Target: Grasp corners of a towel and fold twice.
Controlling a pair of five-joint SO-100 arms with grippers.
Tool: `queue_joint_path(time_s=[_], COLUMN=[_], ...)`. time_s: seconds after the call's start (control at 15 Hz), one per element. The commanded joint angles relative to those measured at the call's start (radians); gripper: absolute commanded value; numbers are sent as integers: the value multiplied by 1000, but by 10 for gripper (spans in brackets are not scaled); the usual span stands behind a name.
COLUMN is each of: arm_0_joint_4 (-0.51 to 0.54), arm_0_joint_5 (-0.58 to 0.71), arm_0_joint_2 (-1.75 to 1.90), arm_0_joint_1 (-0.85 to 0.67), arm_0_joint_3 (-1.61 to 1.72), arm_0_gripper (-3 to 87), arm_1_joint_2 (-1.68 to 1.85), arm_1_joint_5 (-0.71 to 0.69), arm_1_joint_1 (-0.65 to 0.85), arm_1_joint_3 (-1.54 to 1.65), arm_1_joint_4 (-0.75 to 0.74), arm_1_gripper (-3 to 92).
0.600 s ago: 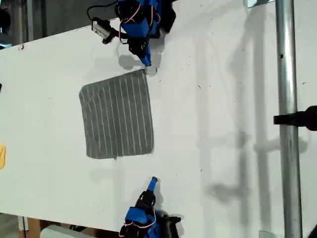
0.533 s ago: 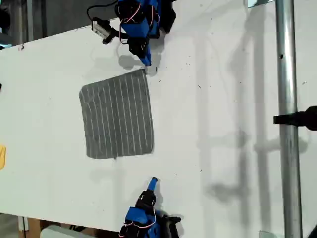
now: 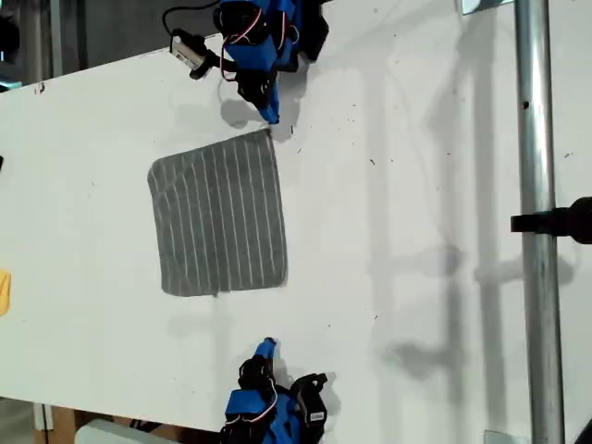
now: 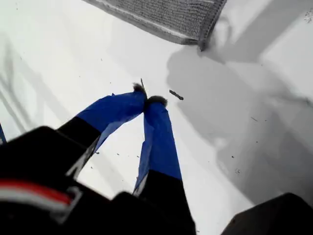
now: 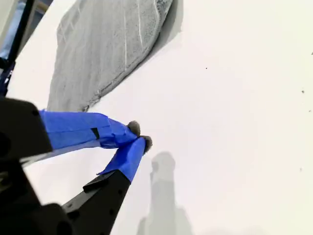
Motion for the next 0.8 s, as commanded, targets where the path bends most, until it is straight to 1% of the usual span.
queue_joint_path(time_s=[0.0, 0.07, 0.13, 0.27, 0.47, 0.6, 0.73], arm_0_joint_4=[3, -20, -80, -137, -141, -146, -141], arm_0_joint_5=[-84, -153, -176, -213, -187, -167, -138], arm_0_joint_2=[6, 6, 6, -69, -632, -904, -1091], arm_0_joint_1=[48, 81, 124, 156, 156, 158, 150], arm_0_joint_3=[-9, -2, -12, -123, -560, -796, -973], arm_0_gripper=[-11, -28, -29, -29, -29, -29, -29], arm_1_joint_2=[-3, -3, -5, -91, -451, -646, -857], arm_1_joint_5=[-11, -17, -29, -71, -201, -310, -402], arm_1_joint_1=[9, -6, -23, -15, 49, 124, 195], arm_1_joint_3=[-25, -54, -103, -255, -541, -709, -897], arm_1_joint_4=[6, 9, 9, 18, -6, 52, 150], arm_1_gripper=[-3, -3, -3, -3, -3, -3, -3])
